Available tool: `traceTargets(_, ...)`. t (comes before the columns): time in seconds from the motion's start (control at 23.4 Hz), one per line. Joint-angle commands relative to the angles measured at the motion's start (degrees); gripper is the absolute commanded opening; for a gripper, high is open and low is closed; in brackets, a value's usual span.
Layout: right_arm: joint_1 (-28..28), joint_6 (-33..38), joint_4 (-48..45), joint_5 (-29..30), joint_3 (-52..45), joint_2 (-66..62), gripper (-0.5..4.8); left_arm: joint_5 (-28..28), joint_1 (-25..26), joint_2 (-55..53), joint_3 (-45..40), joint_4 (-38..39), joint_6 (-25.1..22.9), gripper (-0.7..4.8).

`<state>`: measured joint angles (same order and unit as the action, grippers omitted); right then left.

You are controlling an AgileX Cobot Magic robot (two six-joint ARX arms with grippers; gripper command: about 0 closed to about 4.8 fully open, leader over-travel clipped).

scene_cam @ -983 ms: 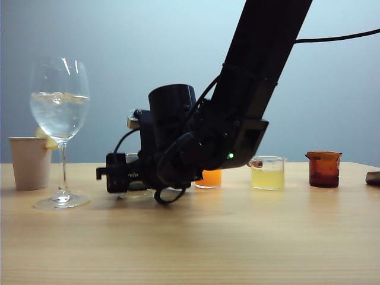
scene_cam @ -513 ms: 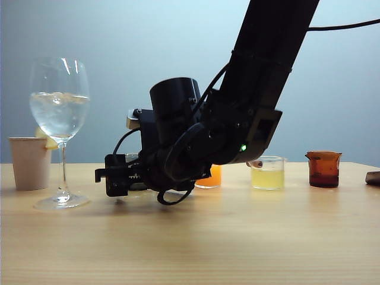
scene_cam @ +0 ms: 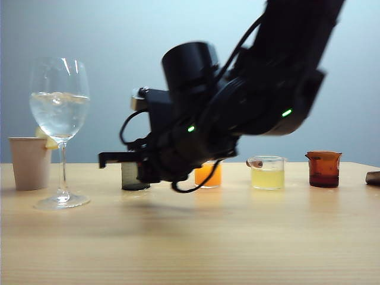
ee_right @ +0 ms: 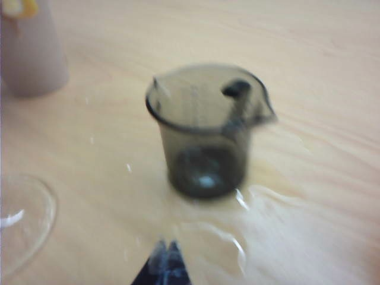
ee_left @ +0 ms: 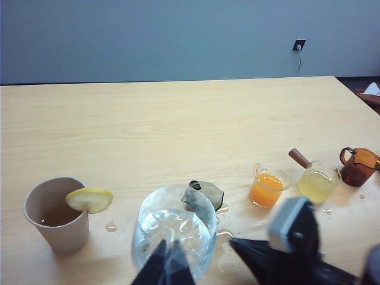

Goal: Pick up the first measuring cup from the left, pour the coconut rum inside into the goblet, and finally put the measuring cup back in its original place.

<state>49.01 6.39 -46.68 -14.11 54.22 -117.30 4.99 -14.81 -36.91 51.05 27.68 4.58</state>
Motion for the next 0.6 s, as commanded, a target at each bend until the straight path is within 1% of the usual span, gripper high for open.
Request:
traceTargets(0.04,0.6,0.0,-0.9,-0.6,-5.5,6.5,-0.06,0.2,0.1,0.1,0.1,-0.7,0.0,-0.04)
traceTargets(0.09,0.9,0.0,-0.4,-0.5,-7.7,9.2,-0.06,0.2,0.1,0.1,0.1,-0.7,0.0,-0.04)
traceTargets(0.17,1.5,0.0,3.7,-0.1,-11.8,15.7,-0.06,0.2,0.1,0.1,0.1,-0.7,-0.1,-0.04)
traceTargets(0.26,1.9,0.0,11.5,0.6,-14.3,23.4,-0.06,0.2,0.1,0.1,0.1,-0.8,0.0,-0.04)
traceTargets(0.34,1.9,-0.2,22.9,1.0,-14.4,32.8,-0.06,0.4,0.1,-0.2,0.1,-3.3,0.0,-0.04)
traceTargets(0.47,1.7,-3.1,28.7,1.3,-14.4,41.0,-0.06,0.2,0.1,-0.2,0.1,-7.7,0.2,-0.04)
traceTargets(0.6,1.7,-3.9,35.8,2.4,-14.5,48.5,-0.06,0.3,0.1,-0.1,0.1,-9.0,0.4,-0.05)
